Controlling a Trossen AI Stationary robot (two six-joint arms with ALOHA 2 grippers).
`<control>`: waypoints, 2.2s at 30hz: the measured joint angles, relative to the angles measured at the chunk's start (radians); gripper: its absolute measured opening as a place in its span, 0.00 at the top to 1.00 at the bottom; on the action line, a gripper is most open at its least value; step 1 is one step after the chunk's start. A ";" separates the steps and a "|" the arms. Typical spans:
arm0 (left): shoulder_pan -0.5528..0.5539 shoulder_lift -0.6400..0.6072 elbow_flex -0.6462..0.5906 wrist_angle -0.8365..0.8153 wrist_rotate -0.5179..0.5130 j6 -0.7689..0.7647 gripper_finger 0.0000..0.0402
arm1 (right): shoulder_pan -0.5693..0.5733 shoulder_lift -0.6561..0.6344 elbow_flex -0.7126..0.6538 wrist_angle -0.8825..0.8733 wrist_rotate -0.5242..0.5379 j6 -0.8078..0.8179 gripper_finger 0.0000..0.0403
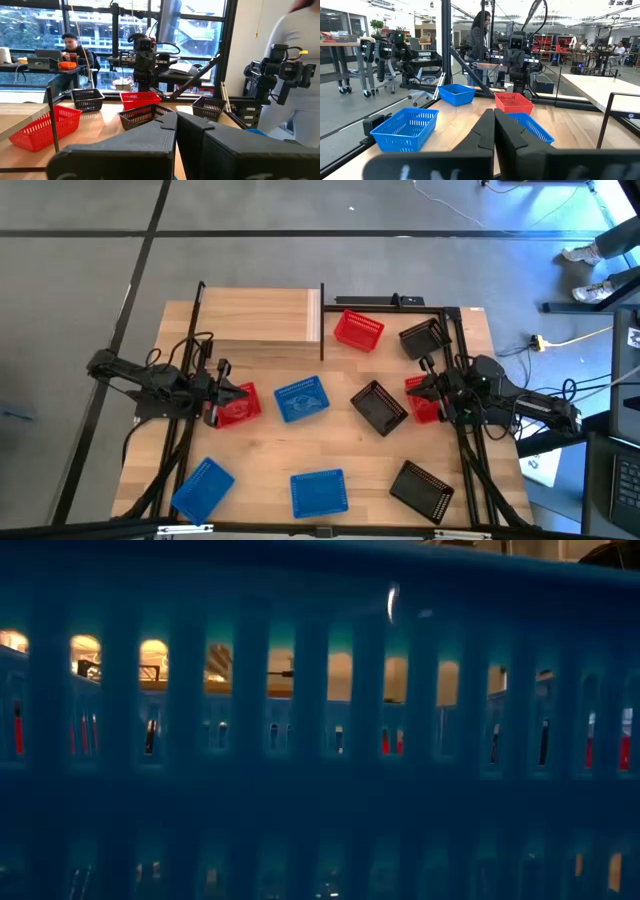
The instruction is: Stack baskets on shelf by color
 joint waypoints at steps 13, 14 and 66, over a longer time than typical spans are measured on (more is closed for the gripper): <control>0.000 0.000 0.000 0.000 0.000 0.000 1.00 | 0.000 0.000 0.000 0.000 0.000 0.000 1.00; 0.000 0.000 0.000 0.000 0.000 0.000 1.00 | 0.000 0.000 0.000 0.000 0.000 0.001 1.00; 0.000 0.048 0.150 -0.108 -0.090 0.049 1.00 | 0.000 1.093 1.146 -1.199 0.492 0.681 1.00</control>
